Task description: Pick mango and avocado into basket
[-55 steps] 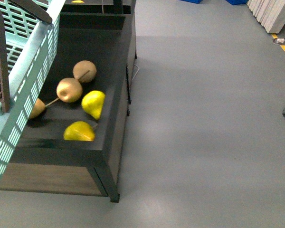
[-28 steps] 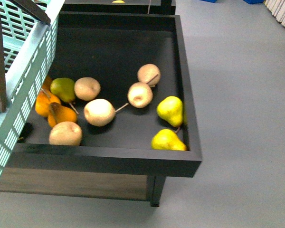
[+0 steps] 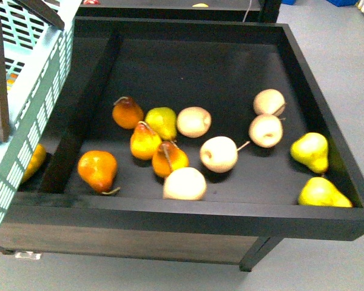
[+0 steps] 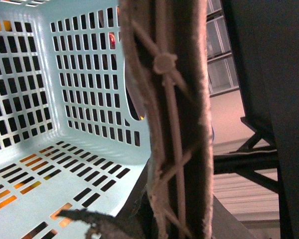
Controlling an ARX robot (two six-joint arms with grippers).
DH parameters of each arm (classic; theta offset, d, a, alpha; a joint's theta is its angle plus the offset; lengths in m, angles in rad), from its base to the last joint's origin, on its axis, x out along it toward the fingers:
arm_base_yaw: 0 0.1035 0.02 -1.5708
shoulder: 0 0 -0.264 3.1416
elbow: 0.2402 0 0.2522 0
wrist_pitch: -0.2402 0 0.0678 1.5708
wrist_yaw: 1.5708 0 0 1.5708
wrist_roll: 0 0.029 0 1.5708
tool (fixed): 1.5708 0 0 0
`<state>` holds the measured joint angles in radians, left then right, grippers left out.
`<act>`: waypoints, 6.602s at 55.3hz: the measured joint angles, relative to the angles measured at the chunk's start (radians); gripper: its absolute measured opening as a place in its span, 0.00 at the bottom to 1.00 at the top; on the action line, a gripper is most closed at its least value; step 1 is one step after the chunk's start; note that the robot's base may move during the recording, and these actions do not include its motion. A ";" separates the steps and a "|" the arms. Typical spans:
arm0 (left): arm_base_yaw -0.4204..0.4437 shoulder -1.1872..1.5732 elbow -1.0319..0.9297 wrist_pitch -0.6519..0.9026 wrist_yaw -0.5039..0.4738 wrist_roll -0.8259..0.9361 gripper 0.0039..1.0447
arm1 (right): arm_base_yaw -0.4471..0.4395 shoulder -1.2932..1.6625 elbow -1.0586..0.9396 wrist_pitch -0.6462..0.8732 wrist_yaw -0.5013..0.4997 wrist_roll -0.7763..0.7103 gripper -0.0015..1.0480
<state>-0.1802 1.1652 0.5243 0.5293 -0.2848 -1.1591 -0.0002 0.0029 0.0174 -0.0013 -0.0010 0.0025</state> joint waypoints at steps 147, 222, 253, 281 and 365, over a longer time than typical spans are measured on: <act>-0.190 0.442 0.505 -0.268 0.746 0.734 0.06 | -0.001 0.000 0.000 0.000 0.000 0.000 0.92; -0.359 0.543 0.549 -0.302 0.856 0.762 0.06 | -0.583 0.695 0.122 -0.137 -0.076 0.297 0.92; -0.361 0.543 0.549 -0.302 0.860 0.763 0.06 | -0.319 2.070 0.742 0.175 0.113 1.026 0.92; -0.361 0.543 0.549 -0.302 0.861 0.763 0.06 | -0.232 2.281 0.930 0.168 0.191 1.153 0.92; -0.361 0.543 0.549 -0.302 0.861 0.763 0.06 | -0.233 1.327 0.641 0.339 -0.026 0.787 0.62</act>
<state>-0.5411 1.7084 1.0729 0.2272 0.5758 -0.3962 -0.2329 1.3296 0.6582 0.3374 -0.0269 0.7898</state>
